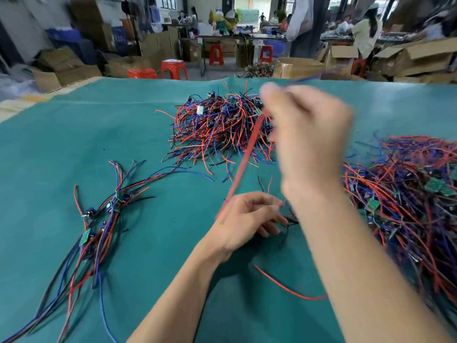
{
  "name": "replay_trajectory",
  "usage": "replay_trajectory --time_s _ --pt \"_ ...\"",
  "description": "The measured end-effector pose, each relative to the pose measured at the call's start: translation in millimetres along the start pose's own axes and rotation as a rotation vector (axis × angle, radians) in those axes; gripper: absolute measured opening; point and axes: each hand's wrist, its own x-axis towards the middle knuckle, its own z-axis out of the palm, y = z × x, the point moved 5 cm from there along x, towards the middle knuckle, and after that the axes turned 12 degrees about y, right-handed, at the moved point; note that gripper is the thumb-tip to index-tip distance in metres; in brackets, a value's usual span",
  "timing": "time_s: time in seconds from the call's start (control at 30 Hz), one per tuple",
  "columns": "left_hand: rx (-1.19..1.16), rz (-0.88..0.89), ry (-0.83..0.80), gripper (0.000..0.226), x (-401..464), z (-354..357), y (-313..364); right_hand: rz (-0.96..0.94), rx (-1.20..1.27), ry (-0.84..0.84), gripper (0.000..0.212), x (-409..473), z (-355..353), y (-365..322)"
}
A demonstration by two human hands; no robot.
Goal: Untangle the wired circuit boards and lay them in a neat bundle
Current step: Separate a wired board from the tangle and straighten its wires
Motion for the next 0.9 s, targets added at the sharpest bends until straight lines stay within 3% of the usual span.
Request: replay_trajectory --time_s 0.17,0.27,0.37,0.4,0.5,0.67,0.83,0.9 --pt "0.106 -0.052 0.16 0.031 1 -17 -20 0.014 -0.166 -0.533 0.066 -52 116 -10" --pt "0.149 0.003 0.16 0.033 3 -17 -16 -0.001 -0.491 -0.803 0.061 -59 150 27" --pt "0.061 0.032 0.184 0.023 4 -13 -8 -0.065 -0.866 -0.769 0.023 -36 133 82" --pt "0.04 0.019 0.173 0.022 5 -11 -7 -0.057 -0.973 -0.738 0.022 -28 119 100" --pt "0.004 -0.046 0.146 0.016 9 -8 -12 0.077 -1.181 -0.721 0.045 -10 83 142" --pt "-0.06 -0.081 0.174 0.017 10 -12 -12 0.099 -1.162 -0.813 0.024 -10 87 163" --pt "-0.12 -0.081 0.313 0.022 12 -21 -12 0.015 -1.148 -0.868 0.035 4 70 154" --pt "-0.118 -0.08 0.36 0.019 12 -24 -13 0.094 -1.067 -0.855 0.035 12 49 149"
